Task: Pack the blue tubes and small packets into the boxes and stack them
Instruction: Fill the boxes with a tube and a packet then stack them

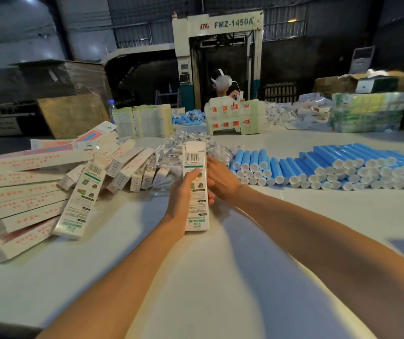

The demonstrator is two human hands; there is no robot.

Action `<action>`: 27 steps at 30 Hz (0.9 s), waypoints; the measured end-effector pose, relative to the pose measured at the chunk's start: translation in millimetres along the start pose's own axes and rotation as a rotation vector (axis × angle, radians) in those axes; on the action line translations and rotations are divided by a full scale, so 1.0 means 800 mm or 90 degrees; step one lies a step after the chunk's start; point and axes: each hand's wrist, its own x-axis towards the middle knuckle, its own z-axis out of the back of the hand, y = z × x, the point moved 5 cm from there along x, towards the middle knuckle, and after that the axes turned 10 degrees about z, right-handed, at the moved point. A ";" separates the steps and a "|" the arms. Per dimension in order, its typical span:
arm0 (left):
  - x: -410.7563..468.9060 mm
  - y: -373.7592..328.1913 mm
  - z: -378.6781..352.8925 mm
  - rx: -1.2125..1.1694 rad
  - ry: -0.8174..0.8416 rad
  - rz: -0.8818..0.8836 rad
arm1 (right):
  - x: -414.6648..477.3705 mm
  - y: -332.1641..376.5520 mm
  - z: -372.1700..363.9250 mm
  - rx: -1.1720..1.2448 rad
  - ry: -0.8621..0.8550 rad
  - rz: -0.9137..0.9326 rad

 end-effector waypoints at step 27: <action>-0.055 0.028 -0.159 0.042 0.312 0.092 | -0.231 -0.087 0.202 0.691 -0.723 -0.526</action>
